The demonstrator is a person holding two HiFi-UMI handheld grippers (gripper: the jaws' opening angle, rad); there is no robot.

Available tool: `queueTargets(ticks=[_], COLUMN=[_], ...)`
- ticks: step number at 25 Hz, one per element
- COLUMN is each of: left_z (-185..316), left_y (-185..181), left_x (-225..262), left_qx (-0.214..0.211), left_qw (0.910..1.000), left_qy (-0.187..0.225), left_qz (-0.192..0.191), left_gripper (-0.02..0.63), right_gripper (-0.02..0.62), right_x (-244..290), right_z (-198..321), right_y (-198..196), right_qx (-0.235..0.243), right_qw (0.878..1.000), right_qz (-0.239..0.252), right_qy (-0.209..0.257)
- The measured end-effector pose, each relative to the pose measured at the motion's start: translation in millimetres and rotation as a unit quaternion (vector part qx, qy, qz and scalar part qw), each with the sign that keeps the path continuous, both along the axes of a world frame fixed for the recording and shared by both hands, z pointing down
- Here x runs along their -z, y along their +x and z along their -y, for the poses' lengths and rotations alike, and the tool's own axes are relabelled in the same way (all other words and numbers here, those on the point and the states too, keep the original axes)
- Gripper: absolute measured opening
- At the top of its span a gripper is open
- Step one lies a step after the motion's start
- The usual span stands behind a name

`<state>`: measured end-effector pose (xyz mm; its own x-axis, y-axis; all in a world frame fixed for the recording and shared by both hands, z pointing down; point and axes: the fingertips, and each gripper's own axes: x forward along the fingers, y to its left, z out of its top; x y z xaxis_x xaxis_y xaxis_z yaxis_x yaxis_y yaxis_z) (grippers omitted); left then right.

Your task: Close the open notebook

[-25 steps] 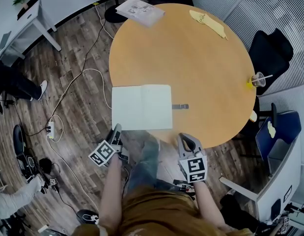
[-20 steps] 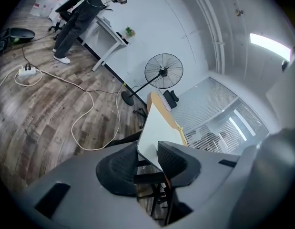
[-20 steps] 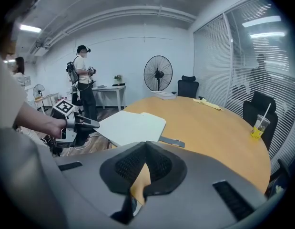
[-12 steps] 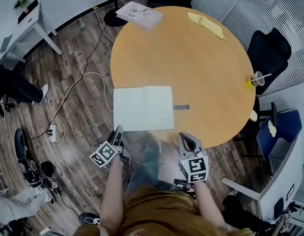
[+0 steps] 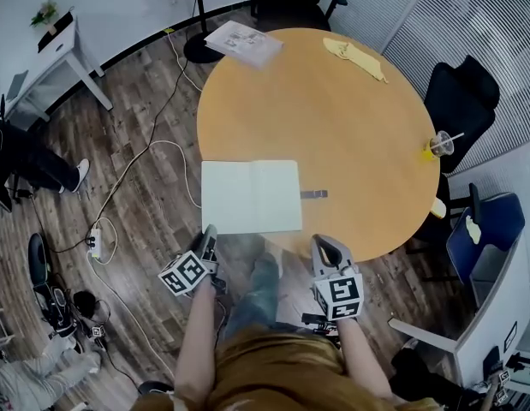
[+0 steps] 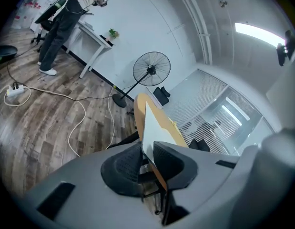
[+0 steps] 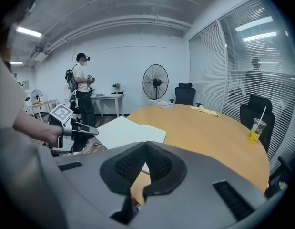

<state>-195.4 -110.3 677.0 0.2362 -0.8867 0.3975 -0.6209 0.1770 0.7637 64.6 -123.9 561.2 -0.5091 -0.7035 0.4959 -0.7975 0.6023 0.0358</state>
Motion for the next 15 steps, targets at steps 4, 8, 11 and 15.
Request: queueTargets(ticks=[4,8,11,15], left_z=[1.7,0.4,1.1,3.1], left_y=[4.3,6.7,10.2,16.8], left_x=[11.7,16.1,22.7,34.1], left_qx=[-0.020,-0.029,-0.036,-0.073], left_qw=[0.9995,0.9991,0.9986,0.9932], left_qy=[0.009,0.012,0.017,0.027], left_qz=[0.021,0.027,0.036,0.086], left_gripper=[0.080,0.072,0.065,0.064], right_gripper=[0.012,0.012,0.012,0.012], right_x=[8.3,15.0,20.3,24.6], right_z=[-1.5,-3.8,-5.8,-6.7], right_y=[-2.7,-8.1,-6.7,-4.8], right_qx=[0.000,0.004,0.004,0.000], right_qw=[1.000,1.000,1.000,0.999], right_qz=[0.005,0.009,0.008,0.008], right_qy=[0.010,0.019,0.025,0.031])
